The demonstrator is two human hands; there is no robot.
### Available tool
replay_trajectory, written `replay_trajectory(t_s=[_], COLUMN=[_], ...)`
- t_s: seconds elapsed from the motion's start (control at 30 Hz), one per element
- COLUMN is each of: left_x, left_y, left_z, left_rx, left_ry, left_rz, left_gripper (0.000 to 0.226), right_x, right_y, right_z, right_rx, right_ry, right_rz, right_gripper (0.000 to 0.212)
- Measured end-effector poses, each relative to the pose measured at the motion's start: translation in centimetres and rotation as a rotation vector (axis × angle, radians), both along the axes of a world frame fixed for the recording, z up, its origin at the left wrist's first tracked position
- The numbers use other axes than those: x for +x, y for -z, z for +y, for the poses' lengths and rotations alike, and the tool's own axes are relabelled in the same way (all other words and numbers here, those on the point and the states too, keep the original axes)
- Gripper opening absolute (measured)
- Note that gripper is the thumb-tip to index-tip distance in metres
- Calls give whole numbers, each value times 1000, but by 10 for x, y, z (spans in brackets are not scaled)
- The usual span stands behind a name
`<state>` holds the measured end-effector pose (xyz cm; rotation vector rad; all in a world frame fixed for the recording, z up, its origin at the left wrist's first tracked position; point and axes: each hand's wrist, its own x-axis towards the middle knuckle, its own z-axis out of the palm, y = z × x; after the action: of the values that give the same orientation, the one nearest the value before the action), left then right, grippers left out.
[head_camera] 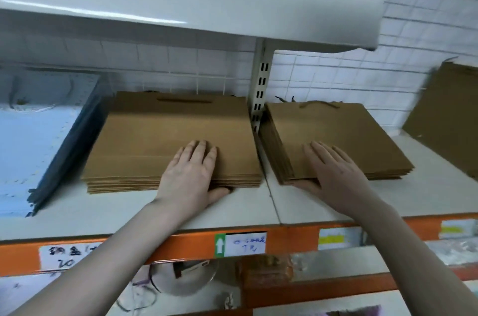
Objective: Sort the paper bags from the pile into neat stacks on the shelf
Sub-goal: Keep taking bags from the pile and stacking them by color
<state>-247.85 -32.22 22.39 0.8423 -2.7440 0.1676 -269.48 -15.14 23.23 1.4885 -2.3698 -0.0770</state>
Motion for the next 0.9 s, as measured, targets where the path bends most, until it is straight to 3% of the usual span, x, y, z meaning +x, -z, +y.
replay_trajectory(t_s=[0.27,0.5,0.63,0.8,0.9], left_x=[-97,-147,-161,-167,-168], left_y=[14,22,24,22,20], left_z=[74,98,98,83,80], left_rx=[-27,-90,-78,-97,-61], left_ry=[-86,-46,-80,-113,-127], left_rz=[2,-32,-63,-116,-160], left_gripper=[97,89,77,73,76], right_x=[-106,-167,-182,-191,-196], right_y=[4,14,15,18,19], right_z=[58,70,62,54,53], right_rx=[38,120,147,151,136], right_ry=[-114,-210,-227,-299,-352], right_rz=[14,-59,-90,-108,-77], right_gripper=[71,77,65,77,95])
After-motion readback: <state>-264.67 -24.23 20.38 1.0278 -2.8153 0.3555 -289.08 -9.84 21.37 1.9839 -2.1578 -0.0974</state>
